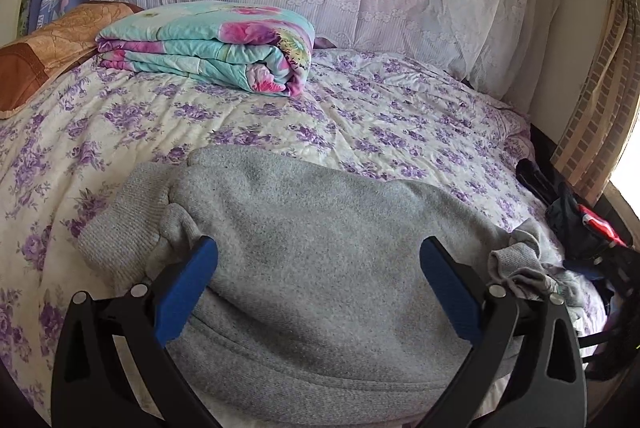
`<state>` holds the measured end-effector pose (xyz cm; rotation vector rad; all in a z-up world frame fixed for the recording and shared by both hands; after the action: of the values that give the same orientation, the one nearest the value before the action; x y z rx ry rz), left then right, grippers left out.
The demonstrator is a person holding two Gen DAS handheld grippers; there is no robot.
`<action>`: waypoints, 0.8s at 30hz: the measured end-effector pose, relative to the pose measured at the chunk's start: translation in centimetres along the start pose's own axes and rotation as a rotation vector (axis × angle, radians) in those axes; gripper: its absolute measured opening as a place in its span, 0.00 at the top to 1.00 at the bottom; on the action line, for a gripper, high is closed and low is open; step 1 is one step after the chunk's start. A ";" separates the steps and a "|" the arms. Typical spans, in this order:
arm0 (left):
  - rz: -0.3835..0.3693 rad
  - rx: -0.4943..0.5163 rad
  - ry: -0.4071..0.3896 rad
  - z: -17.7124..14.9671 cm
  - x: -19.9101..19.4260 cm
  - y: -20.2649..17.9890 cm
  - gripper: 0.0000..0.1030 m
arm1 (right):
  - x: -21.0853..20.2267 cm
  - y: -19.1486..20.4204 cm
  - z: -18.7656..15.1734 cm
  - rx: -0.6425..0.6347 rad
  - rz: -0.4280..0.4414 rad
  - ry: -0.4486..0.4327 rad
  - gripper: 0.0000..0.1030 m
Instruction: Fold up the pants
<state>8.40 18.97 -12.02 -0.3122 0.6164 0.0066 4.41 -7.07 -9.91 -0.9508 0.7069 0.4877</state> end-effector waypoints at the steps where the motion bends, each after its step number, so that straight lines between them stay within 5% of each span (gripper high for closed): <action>1: 0.011 0.009 0.002 -0.1 0.1 -0.1 0.04 | -0.7 -0.3 -0.3 0.049 0.061 -0.021 0.29; 5: 0.034 0.027 0.005 -0.1 0.1 -0.3 0.04 | -3.5 -2.6 -0.9 0.279 0.285 -0.154 0.26; 9: 0.055 0.032 0.015 -0.1 0.1 -0.5 0.04 | -3.4 -3.0 -1.1 0.372 0.354 -0.223 0.26; 12: 0.060 0.045 0.026 -0.5 -0.2 -0.9 0.04 | -1.3 -2.1 0.0 0.276 0.308 -0.230 0.27; 14: 0.060 0.054 0.037 -1.0 -0.5 -1.1 0.04 | 0.5 -0.9 0.0 0.155 0.162 -0.191 0.30; 16: 0.068 0.059 0.047 -1.5 -0.8 -1.1 0.04 | 2.9 -0.6 -0.6 0.074 0.013 -0.097 0.69; 17: 0.068 0.059 0.053 -1.7 -0.9 -1.1 0.04 | 3.1 -0.6 -0.6 0.105 0.048 -0.087 0.76; 21: 0.073 0.056 0.065 -2.2 -1.4 -1.0 0.04 | 0.6 -1.3 -0.3 0.185 0.124 -0.196 0.77; 24: 0.062 0.057 0.072 -2.2 -1.2 -1.8 0.04 | 3.2 0.8 -2.2 0.122 0.131 -0.074 0.66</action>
<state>6.34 16.72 -12.48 -0.2387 0.6965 0.0369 5.35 -8.33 -13.52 -0.7716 0.7268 0.5850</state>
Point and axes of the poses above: each gripper's, at about its wrist camera, not at the fingertips, and x roughly the way its jaws point, y to its left, z to its top, the point moved 8 cm from there along x, roughly the way its jaws point, and after that the axes turned 1 degree about y, right-handed, at the moved point
